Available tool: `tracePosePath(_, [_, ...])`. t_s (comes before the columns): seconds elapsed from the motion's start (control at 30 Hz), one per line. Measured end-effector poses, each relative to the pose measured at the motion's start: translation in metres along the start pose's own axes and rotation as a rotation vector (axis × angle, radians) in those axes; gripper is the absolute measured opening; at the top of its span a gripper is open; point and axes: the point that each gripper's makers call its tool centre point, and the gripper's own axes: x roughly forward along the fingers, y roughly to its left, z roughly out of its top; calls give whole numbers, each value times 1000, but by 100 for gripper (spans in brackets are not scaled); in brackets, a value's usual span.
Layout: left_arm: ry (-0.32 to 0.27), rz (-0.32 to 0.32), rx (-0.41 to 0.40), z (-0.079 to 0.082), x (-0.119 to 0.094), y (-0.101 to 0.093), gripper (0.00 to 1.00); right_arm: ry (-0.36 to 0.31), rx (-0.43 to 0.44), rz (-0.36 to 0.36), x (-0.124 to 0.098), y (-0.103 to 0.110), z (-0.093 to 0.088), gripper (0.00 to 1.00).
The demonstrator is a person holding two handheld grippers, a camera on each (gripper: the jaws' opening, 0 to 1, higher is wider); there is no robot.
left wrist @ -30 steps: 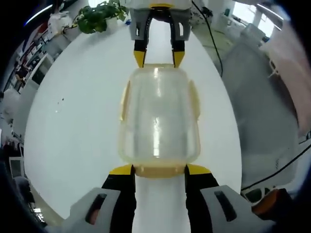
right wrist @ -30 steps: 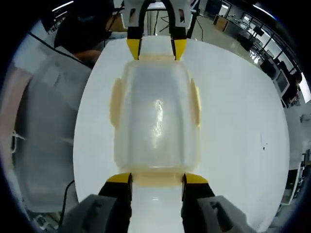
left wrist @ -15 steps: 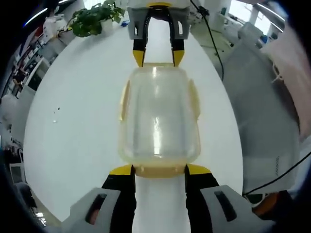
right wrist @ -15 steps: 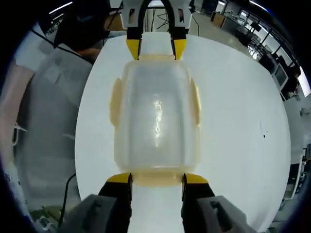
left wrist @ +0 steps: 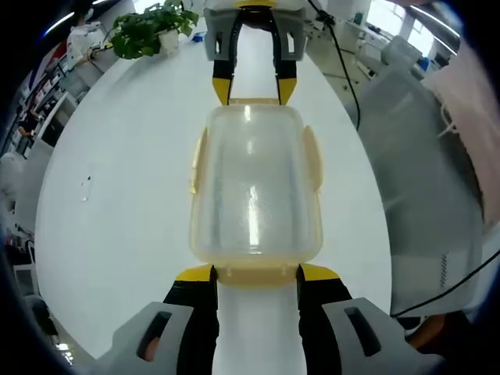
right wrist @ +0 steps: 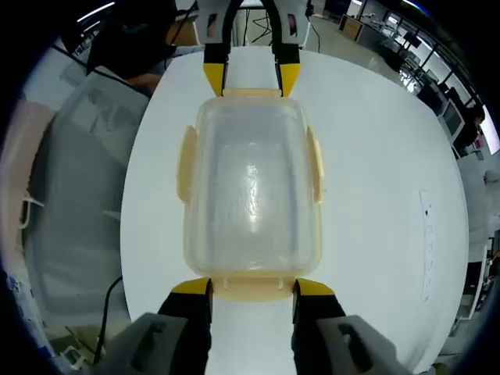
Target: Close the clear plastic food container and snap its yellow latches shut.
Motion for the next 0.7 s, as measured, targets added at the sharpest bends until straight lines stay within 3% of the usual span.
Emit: tracePosePath(0.7, [-11,-21,-9,-3,11,0,37,14,11,5,7,-1,-5,38])
